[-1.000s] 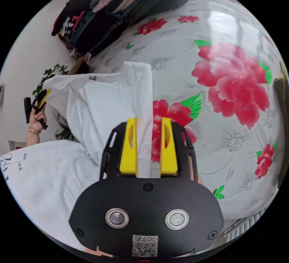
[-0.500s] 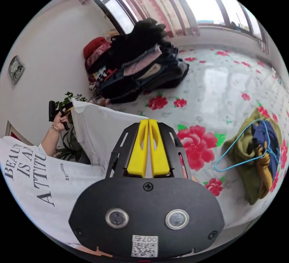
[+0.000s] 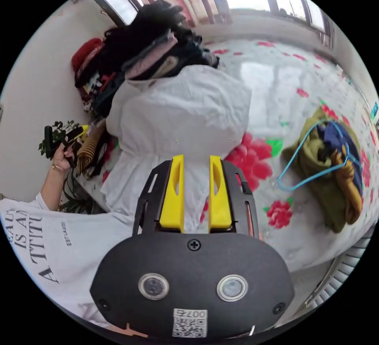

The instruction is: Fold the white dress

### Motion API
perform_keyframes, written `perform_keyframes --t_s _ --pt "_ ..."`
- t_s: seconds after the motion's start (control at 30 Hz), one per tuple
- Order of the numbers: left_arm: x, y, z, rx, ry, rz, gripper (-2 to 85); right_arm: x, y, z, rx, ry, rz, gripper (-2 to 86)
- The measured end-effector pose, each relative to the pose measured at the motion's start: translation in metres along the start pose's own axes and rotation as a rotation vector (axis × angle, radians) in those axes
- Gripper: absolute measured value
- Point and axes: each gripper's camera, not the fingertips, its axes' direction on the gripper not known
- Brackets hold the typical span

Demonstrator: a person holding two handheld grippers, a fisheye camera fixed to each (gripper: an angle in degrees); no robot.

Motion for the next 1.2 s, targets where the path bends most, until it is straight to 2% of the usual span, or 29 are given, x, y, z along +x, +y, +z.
perform_keyframes --t_s 0.07,0.2,0.37,0.5,0.63,0.7,0.87,0.97,1.1,1.2 --pt "-0.003 0.055 0.030 -0.139 -0.019 -0.012 8.5 0.009 0.055 0.038 -0.139 -0.022 0.098 6.3" --pt "-0.012 0.145 0.059 -0.340 -0.008 -0.075 9.5 0.010 0.105 0.058 -0.201 -0.029 0.195 7.5" --pt "-0.004 0.153 0.088 -0.449 -0.075 -0.022 9.5 0.011 0.104 0.069 -0.189 -0.041 0.186 8.1" --pt "0.024 0.144 0.105 -0.433 -0.222 0.101 3.5 0.011 0.088 0.082 -0.220 -0.025 0.123 7.2" --pt "0.037 0.141 0.110 -0.480 -0.226 0.108 -0.4 0.008 0.093 0.088 -0.253 0.090 0.015 2.7" --pt "0.035 0.138 0.100 -0.460 -0.174 0.056 -0.8 0.017 0.092 0.088 -0.295 0.050 -0.007 1.2" --pt "0.018 0.135 0.034 -0.249 -0.100 -0.099 -0.9 0.066 0.089 0.013 0.019 -0.038 0.058 0.2" --pt "0.011 0.155 0.009 -0.186 -0.099 -0.152 -0.7 0.089 0.101 -0.013 0.113 -0.083 0.048 0.4" --pt "0.001 0.202 0.019 -0.244 -0.120 -0.237 0.9 0.111 0.133 -0.003 0.097 -0.100 0.055 1.9" --pt "-0.001 0.231 0.030 -0.277 -0.126 -0.276 5.0 0.128 0.162 0.023 0.032 -0.212 0.066 5.1"
